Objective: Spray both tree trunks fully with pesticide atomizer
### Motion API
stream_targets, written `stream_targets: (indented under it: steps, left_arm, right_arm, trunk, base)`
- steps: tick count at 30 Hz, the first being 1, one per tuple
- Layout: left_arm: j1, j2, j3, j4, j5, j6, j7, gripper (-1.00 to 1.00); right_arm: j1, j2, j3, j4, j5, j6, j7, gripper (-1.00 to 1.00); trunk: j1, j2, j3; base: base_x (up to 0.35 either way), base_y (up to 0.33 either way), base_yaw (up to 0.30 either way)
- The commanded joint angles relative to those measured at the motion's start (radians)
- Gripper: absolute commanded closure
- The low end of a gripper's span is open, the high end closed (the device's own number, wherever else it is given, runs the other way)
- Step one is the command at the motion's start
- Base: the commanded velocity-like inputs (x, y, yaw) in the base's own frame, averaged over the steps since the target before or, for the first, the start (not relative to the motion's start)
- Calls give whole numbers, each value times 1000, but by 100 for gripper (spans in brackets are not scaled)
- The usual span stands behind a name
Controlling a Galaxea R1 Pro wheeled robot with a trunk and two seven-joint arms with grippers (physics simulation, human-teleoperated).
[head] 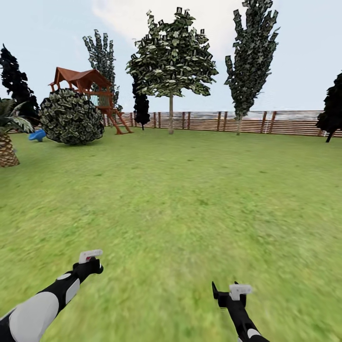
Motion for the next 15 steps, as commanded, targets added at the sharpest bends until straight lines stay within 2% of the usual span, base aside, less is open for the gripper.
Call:
stream_targets:
  steps: [1, 15]
  left_arm:
    - [0, 0, 0, 0, 0, 0, 0, 100]
    - [0, 0, 0, 0, 0, 0, 0, 100]
  right_arm:
    - [0, 0, 0, 0, 0, 0, 0, -100]
    - [0, -5, 0, 0, 1, 0, -1, -100]
  trunk:
    - [0, 0, 0]
    - [0, 0, 0]
  base:
    - [338, 0, 0]
    - [338, 0, 0]
